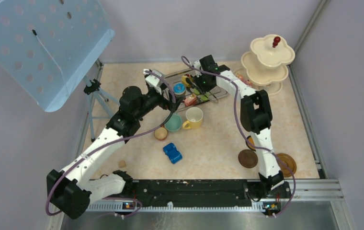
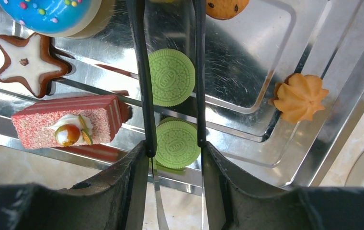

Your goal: Serve the afternoon tea

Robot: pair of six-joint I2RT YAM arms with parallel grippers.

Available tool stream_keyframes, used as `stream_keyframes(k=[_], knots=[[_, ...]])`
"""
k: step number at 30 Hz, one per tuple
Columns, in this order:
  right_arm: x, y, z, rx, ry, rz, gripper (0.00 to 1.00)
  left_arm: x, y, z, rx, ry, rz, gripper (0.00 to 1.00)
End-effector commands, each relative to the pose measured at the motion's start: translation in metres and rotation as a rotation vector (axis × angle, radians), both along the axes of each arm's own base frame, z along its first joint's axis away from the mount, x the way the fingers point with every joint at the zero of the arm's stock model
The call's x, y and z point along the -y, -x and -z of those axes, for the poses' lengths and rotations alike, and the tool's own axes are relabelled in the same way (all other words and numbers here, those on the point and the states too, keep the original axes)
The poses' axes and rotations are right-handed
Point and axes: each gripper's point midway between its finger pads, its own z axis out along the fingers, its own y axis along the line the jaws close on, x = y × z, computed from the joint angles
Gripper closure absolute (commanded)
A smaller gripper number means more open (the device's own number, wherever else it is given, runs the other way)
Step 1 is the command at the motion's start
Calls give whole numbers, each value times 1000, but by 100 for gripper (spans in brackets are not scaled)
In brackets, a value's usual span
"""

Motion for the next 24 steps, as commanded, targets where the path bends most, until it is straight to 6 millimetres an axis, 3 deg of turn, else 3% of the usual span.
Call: stream_keyframes(k=[1,6,11,17,24], knots=[[-18,-8,-22,52,-59,5,63,0,5,-31,71,48,14,1],[-19,0,-52,71,-129,64,73,-5,11,-42,103,62,11,1],[-3,12,-94,126,-142,136,84,-8,10,-43,115,58,-10,1],[43,47,-117,159,-74,262,90,-7,10,-41,105,65,-2,1],[115,104,-117,173,-85,472,91,-3,14,-42,101,79,23,1]])
